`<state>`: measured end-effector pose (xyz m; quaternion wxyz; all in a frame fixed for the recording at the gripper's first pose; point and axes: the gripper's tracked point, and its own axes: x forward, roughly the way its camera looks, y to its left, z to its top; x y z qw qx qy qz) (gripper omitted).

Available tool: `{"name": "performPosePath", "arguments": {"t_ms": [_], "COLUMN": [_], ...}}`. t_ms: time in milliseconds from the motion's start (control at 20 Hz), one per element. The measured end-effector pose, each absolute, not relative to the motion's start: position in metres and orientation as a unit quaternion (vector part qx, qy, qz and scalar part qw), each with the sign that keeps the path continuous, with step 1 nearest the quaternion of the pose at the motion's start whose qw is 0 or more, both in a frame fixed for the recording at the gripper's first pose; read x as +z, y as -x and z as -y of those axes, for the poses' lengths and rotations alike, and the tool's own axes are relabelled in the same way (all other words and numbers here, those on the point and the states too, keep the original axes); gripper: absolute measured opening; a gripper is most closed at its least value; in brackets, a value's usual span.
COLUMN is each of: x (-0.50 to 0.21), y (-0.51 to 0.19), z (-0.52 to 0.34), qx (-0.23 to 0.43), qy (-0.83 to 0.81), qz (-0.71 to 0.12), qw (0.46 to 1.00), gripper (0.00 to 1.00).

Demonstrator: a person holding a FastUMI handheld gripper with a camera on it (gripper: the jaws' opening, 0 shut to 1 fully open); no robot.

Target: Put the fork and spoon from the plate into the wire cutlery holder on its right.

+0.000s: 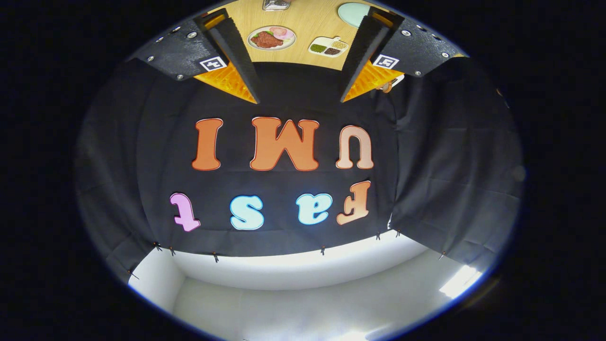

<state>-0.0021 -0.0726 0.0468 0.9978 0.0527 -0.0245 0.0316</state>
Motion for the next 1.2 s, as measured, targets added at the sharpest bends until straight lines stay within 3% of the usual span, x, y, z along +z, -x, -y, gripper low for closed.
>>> {"name": "performPosePath", "arguments": {"t_ms": [1200], "x": [0.026], "y": [0.000], "z": [0.039], "qx": [0.071], "qy": [-0.061], "qz": [-0.012], "qw": [0.995], "gripper": [0.96]}}
